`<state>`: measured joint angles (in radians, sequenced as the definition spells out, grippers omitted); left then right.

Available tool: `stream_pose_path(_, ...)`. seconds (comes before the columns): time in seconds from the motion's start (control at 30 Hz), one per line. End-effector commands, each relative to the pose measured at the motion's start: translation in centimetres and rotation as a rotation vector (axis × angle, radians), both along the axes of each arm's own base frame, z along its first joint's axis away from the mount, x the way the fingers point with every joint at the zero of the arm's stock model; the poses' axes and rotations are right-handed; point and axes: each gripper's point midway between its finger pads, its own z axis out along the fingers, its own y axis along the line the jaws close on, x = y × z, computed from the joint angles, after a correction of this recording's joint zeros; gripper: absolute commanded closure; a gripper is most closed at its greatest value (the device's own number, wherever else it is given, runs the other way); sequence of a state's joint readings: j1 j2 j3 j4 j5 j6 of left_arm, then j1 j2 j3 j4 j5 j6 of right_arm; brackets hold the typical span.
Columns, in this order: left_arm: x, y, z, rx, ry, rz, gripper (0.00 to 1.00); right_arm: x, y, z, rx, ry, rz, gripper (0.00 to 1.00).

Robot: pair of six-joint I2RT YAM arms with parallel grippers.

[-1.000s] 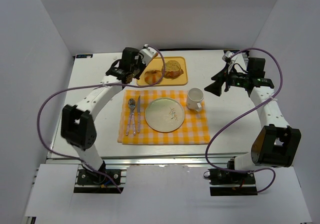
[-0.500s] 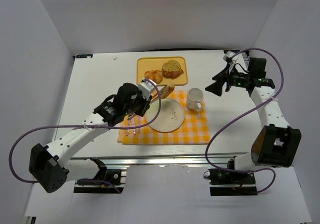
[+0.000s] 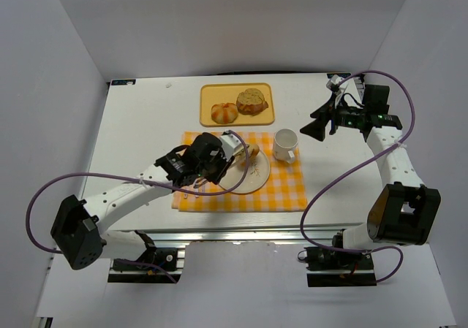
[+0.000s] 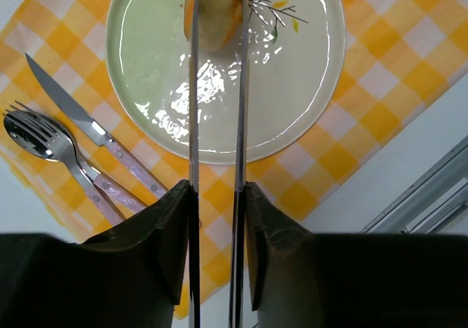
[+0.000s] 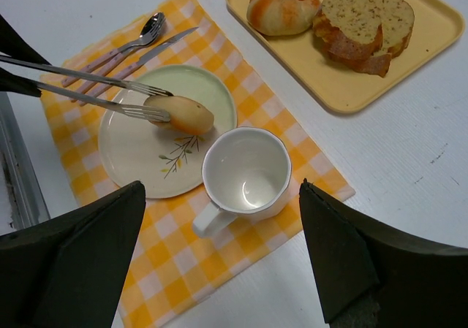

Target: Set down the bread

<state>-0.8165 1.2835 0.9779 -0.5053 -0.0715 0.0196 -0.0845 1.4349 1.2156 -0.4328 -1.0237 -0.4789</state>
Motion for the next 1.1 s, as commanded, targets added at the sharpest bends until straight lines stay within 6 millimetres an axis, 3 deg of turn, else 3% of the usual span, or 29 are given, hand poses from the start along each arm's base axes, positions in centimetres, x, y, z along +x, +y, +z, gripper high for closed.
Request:
stream_pose_path(0.0, -0.7, 0.2, 0.5, -0.001, -0.011, 0.004, 0.55, -0.3, 0.0, 2.1, 0.005, -0.054, 0.011, 0.11)
stream_pose_path(0.23, -2.1, -0.1, 0.9, -0.032, 0.022, -0.008, 0.40, -0.1, 0.0, 2.0, 0.006, -0.054, 0.011, 0.11)
stream_pose_path(0.67, -3.0, 0.1, 2.7, -0.094, 0.022, -0.003, 0.41, -0.2, 0.0, 2.0, 0.004, -0.053, 0.008, 0.11)
stream_pose_path(0.73, -2.5, 0.8, 3.8, -0.113, -0.019, 0.051, 0.46, -0.3, 0.0, 2.0, 0.003, -0.054, 0.009, 0.10)
stream_pose_path(0.77, -2.2, 0.9, 4.3, -0.135, -0.035, 0.083, 0.54, -0.3, 0.0, 1.9, 0.003, -0.055, 0.009, 0.11)
stream_pose_path(0.87, -0.4, 2.3, 6.3, -0.211, -0.089, 0.211, 0.67, -0.3, 0.0, 1.9, 0.008, -0.052, 0.015, 0.11)
stream_pose_path(0.9, 0.8, 3.6, 6.5, -0.230, -0.094, 0.277, 0.74, -0.3, 0.1, 1.9, 0.009, -0.051, 0.016, 0.11)
stream_pose_path(0.97, 2.2, 5.0, 6.7, -0.272, -0.072, 0.354, 0.79, -0.3, 0.1, 1.9, 0.013, -0.050, 0.021, 0.11)
stream_pose_path(1.0, 3.7, 7.0, 6.6, -0.278, -0.071, 0.428, 0.81, -0.3, 0.1, 1.9, 0.013, -0.048, 0.021, 0.11)
stream_pose_path(1.07, 5.1, 9.1, 5.5, -0.236, -0.070, 0.497, 0.82, -0.3, 0.1, 1.9, 0.008, -0.054, 0.021, 0.11)
